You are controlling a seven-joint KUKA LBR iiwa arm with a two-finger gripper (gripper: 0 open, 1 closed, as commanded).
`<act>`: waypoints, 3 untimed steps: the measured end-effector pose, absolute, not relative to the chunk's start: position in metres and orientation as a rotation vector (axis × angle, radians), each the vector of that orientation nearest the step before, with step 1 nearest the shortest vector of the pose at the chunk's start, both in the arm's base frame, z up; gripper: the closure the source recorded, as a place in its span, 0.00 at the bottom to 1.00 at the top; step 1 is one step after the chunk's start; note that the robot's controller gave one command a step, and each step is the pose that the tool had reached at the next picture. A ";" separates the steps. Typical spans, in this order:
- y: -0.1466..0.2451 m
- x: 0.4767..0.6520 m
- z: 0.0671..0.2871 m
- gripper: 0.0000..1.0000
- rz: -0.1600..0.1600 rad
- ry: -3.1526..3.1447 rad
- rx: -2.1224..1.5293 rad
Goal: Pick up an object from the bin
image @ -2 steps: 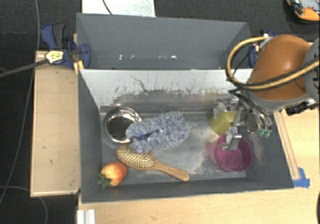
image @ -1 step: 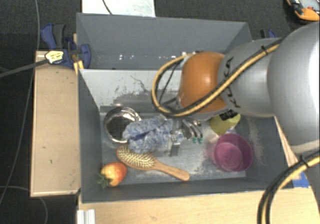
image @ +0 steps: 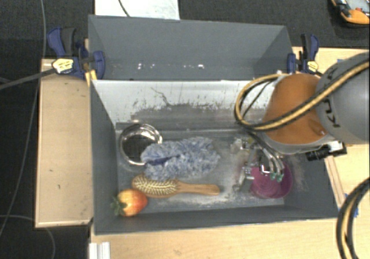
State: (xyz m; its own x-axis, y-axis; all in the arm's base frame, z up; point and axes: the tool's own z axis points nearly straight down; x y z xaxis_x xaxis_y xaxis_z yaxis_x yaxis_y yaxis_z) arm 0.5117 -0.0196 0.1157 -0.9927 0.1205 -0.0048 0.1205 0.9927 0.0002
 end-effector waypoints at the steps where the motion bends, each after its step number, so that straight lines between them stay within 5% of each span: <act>1: 0.100 0.546 0.103 0.00 0.002 3.129 -0.176; 2: 0.050 0.548 0.071 0.00 -0.005 3.132 0.048; 3: 0.150 0.568 0.071 1.00 0.004 3.073 -0.577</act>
Offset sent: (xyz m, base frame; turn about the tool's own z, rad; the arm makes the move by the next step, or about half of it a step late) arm 0.0357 0.0706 -0.0457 -0.0943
